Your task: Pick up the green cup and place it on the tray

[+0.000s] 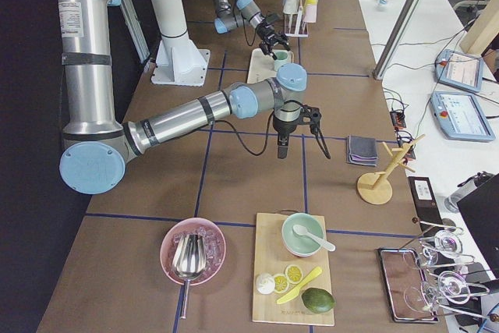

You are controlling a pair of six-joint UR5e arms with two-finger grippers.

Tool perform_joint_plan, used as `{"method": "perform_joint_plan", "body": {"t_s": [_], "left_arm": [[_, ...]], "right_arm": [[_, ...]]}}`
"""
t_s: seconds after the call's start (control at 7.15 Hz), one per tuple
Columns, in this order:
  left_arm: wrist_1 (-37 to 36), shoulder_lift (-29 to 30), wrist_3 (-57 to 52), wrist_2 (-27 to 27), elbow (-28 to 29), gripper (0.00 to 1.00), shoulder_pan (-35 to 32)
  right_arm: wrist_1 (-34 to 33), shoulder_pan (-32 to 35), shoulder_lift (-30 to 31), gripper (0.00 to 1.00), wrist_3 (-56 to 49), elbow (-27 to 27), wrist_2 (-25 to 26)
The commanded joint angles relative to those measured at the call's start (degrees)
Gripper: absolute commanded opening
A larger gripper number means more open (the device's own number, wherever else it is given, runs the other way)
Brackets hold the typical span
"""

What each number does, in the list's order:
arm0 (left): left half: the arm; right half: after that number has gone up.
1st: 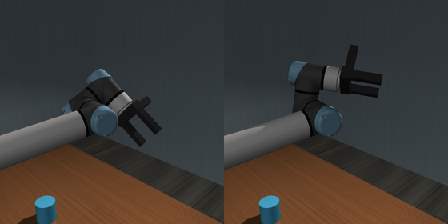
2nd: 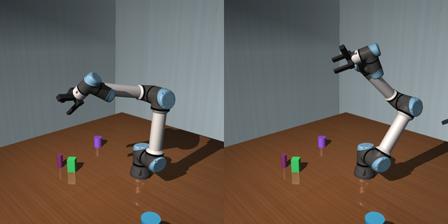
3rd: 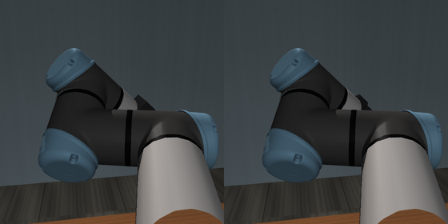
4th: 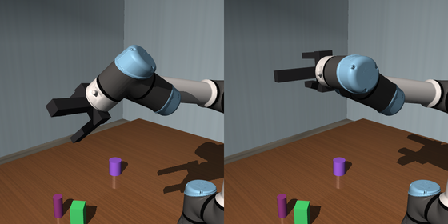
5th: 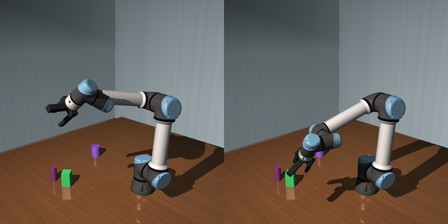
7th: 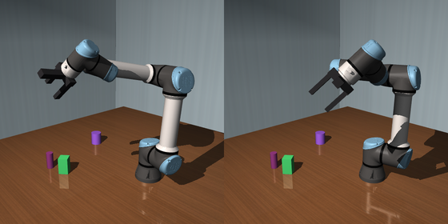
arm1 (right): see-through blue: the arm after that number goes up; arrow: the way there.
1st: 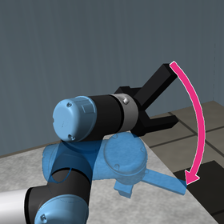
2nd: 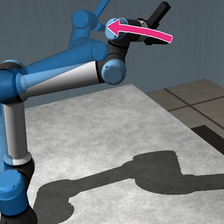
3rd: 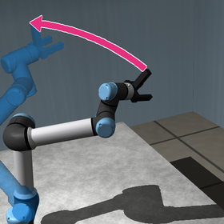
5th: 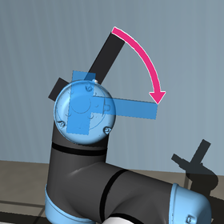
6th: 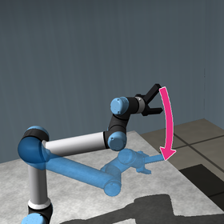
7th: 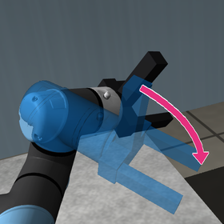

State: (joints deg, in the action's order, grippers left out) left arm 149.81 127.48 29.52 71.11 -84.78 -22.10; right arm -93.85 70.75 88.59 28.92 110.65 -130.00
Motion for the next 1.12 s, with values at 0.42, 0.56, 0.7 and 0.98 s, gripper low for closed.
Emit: {"method": "perform_joint_plan", "body": {"t_s": [0.42,0.56,0.7,0.98], "left_arm": [[-33.2,-1.2,0.1,25.5,-18.8,0.99,-17.1],[-37.7,-3.1,0.1,32.1,-21.6,0.99,-21.7],[-40.7,-6.6,0.1,38.3,-24.3,0.99,-26.3],[-47.3,-12.9,-0.1,51.3,-26.0,0.99,-38.8]], "right_arm": [[0.1,0.0,-0.2,1.00,0.1,0.3,-0.1],[0.1,0.0,-0.3,1.00,0.0,0.2,0.1],[0.1,0.2,-0.4,1.00,-0.1,0.2,0.1],[0.1,0.5,-0.7,1.00,-0.1,0.2,0.1]]}}
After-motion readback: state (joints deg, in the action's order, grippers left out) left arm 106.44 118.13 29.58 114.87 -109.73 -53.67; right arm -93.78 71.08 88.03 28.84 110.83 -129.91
